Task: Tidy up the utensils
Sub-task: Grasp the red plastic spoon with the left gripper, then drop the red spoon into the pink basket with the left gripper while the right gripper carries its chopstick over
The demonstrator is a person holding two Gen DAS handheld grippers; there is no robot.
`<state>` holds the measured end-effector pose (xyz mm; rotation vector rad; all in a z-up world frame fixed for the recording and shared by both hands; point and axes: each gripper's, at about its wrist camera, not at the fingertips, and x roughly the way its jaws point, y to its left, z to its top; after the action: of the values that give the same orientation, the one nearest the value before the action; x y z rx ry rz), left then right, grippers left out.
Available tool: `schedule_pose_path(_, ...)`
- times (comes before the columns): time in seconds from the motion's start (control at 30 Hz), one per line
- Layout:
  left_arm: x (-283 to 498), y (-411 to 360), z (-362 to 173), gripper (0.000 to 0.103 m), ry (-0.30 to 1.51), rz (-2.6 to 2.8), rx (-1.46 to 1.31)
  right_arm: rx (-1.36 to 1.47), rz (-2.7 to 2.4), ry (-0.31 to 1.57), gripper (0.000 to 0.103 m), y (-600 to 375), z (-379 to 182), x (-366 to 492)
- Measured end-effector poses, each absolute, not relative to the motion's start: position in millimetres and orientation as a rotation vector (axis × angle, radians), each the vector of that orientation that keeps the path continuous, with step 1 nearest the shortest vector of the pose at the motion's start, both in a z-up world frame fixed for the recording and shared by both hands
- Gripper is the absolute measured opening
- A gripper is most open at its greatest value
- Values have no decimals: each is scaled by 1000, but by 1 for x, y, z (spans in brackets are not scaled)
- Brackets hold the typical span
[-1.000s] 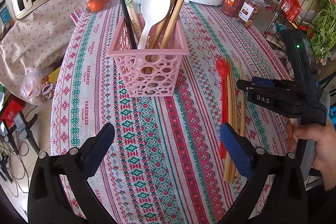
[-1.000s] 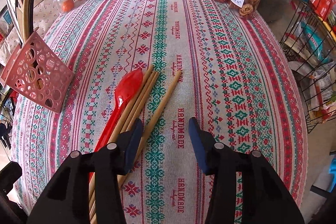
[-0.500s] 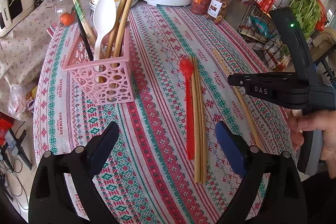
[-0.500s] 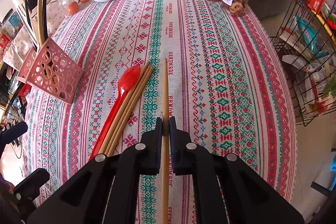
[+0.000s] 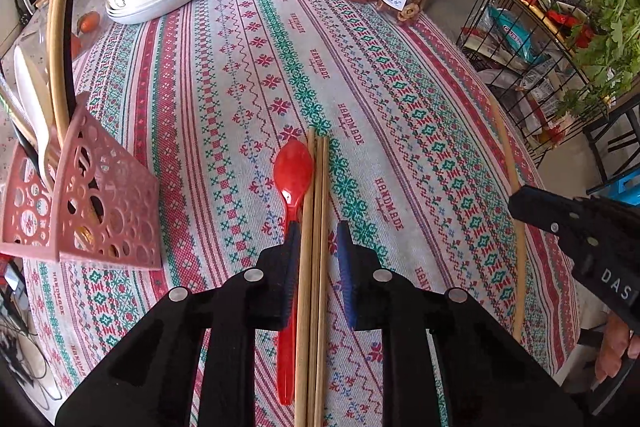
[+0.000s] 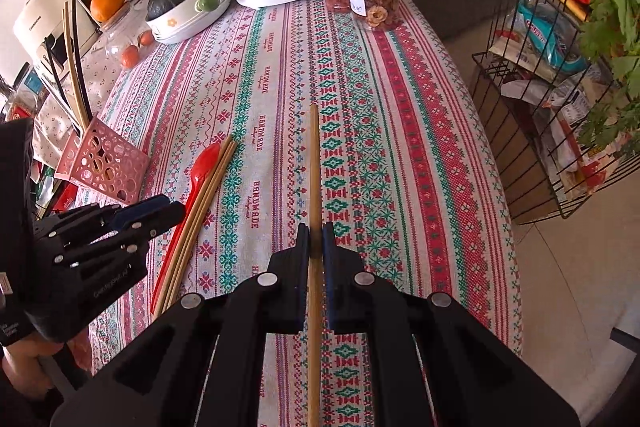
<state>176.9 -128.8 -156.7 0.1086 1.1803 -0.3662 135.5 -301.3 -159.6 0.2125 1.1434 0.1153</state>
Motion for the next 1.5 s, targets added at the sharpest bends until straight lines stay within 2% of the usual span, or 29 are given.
schedule_pose_path(0.47,227,-146,-173,20,1269,-243,152,271,139,1138,7,-315,-158,133)
schedule_pose_path(0.5,229,-145,-174,22,1270,-239,142,272,139,1138,7,-315,-158,133)
schedule_pose_path(0.57,231,-144,-176,36,1273,-240,125,272,140,1137,7,-315,-158,133)
schedule_pose_path(0.63,232,-144,-178,41,1280,-240,125,273,140,1139,7,-315,-158,134)
schedule_pose_path(0.73,234,-144,-183,43,1294,-249,125,273,140,1142,7,-315,-159,134)
schedule_pose_path(0.8,234,-143,-184,40,1299,-262,106,274,139,1143,7,-315,-159,135)
schedule_pose_path(0.83,234,-143,-184,29,1301,-279,87,275,138,1143,7,-315,-159,135)
schedule_pose_path(0.87,233,-141,-184,26,1302,-290,68,275,138,1143,7,-315,-159,135)
schedule_pose_path(1.23,186,-108,-141,25,1159,-562,-139,288,150,1075,7,-314,-136,126)
schedule_pose_path(1.5,140,-77,-88,25,960,-716,-198,291,182,981,7,-301,-101,110)
